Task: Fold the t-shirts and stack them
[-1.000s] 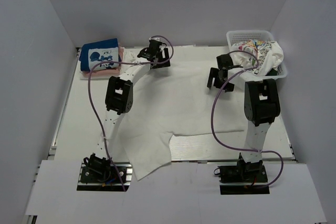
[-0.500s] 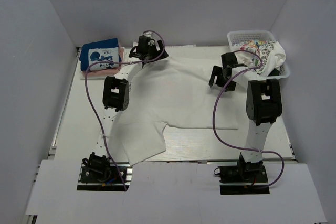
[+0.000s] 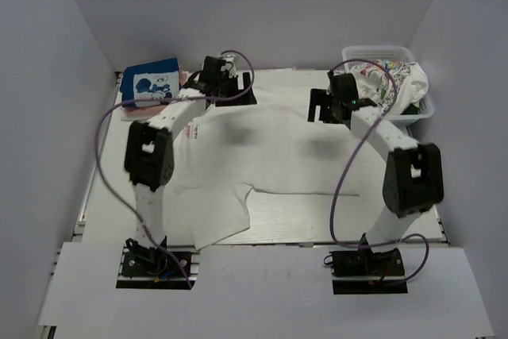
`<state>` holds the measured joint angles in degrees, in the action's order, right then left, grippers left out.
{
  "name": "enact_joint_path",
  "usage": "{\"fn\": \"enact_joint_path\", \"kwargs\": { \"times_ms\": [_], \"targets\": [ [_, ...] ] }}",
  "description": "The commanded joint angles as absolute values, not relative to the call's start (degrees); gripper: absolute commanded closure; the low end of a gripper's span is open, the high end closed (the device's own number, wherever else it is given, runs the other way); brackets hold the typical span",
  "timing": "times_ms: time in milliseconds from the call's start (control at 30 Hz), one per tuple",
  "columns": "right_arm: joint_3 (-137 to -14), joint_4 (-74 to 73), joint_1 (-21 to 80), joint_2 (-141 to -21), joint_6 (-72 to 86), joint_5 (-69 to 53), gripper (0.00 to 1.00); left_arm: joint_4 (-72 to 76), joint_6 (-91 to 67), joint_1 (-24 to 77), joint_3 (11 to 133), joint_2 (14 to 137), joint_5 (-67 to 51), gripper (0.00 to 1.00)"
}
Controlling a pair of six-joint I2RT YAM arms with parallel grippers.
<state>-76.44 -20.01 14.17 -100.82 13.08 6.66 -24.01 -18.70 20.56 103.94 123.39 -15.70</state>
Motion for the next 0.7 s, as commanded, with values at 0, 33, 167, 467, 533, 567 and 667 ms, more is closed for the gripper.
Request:
{"fn": "enact_joint_path", "kwargs": {
  "times_ms": [0, 33, 167, 467, 533, 567, 667],
  "targets": [
    [-67.2, -14.86, 16.25, -90.63, 14.5, 5.37, 0.1, -27.42, -20.29, 20.39, 89.82, 104.36, -11.17, 0.0],
    [-65.5, -13.2, 16.35, -89.05, 15.81, 5.19, 0.1, -28.2, -22.48, 20.91, 84.95, 100.59, -9.86, 0.0],
    [-53.91, -9.24, 16.61, -78.61, 21.35, 4.66, 0.1, -33.82, -35.31, 20.92, 62.97, 83.27, -5.71, 0.0],
    [-42.81, -13.95, 16.26, -66.45, 34.09, 13.78, 0.1, -58.07, -45.97, 21.97, 32.65, 50.83, -18.35, 0.0],
    [-42.02, -15.29, 16.26, -65.48, 36.46, 16.59, 0.1, -58.62, -46.67, 22.5, 28.41, 49.49, -23.96, 0.0],
    [-41.4, -15.73, 16.17, -65.22, 36.74, 17.22, 0.1, -58.62, -47.19, 22.5, 24.82, 49.48, -24.86, 0.0],
    [-39.91, -16.96, 15.82, -63.29, 37.71, 18.63, 0.1, -58.1, -47.72, 22.5, 22.24, 50.7, -23.04, 0.02]
  ]
}}
